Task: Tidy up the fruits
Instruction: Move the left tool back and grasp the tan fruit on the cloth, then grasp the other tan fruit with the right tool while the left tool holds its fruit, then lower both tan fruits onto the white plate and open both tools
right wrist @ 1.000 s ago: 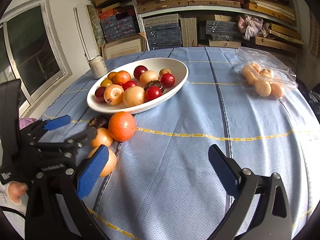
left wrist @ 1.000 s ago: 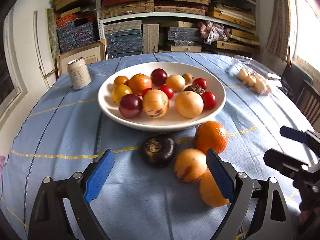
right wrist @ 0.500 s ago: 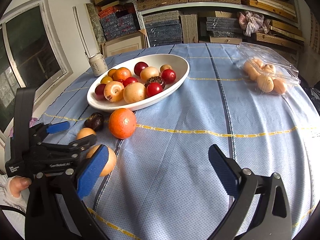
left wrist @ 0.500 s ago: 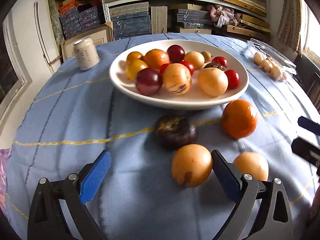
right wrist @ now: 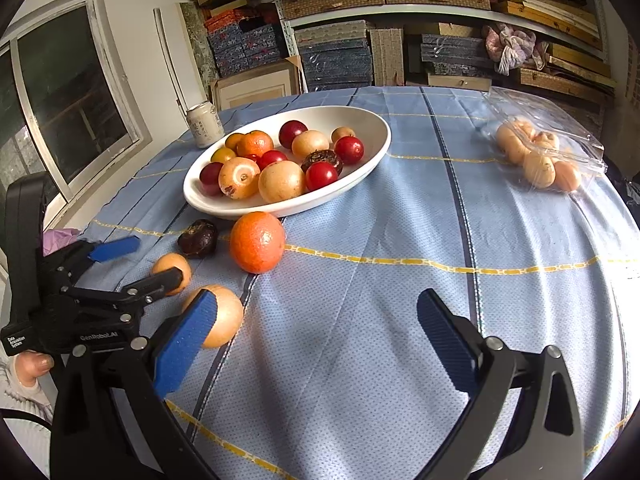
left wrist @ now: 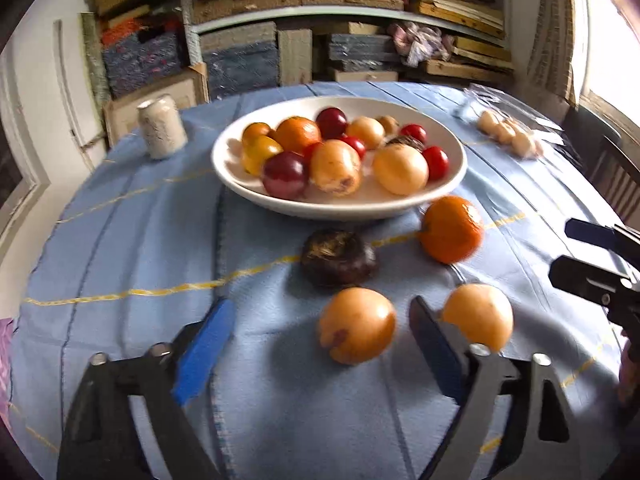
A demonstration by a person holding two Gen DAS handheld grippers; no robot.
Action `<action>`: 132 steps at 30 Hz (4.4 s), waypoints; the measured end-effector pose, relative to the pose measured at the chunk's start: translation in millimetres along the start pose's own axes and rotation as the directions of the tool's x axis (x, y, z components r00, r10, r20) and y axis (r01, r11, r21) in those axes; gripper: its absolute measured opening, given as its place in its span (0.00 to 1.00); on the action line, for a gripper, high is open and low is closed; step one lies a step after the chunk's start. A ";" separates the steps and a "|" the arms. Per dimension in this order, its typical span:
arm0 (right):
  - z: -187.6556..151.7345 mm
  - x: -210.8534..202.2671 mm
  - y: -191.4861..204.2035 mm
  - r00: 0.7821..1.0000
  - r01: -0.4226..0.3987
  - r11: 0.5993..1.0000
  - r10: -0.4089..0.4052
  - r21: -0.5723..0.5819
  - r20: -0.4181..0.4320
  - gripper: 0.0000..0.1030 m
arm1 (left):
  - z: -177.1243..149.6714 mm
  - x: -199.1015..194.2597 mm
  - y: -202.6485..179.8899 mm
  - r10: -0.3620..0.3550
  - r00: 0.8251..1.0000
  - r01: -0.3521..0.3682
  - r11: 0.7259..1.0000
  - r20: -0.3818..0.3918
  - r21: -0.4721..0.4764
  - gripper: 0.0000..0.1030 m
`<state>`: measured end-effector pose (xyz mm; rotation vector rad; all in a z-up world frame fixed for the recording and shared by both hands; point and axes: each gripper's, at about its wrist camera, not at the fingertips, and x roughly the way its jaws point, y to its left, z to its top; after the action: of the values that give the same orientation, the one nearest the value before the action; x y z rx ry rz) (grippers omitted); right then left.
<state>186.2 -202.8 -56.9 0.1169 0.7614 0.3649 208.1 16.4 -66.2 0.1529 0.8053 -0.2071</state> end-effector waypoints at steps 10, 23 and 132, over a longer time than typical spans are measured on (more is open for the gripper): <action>-1.4 0.6 2.1 1.000 -0.005 1.000 0.005 -0.002 -0.007 0.95 | -0.6 2.5 0.9 -0.072 0.997 0.072 0.997 -0.011 -0.021 0.45; -3.7 2.9 10.3 0.999 -0.031 0.999 0.031 -0.027 -0.014 0.95 | -1.5 3.9 3.0 -0.070 0.997 0.069 0.997 -0.027 -0.034 0.38; 125.2 -86.9 64.4 0.832 -0.016 0.980 0.123 -0.199 0.541 0.85 | 114.4 -26.2 55.9 0.111 0.974 -0.071 0.977 0.197 -0.200 0.87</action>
<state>197.1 -171.0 105.1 0.0679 0.1436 0.4441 283.7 49.4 34.2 -0.0134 0.6047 -0.0557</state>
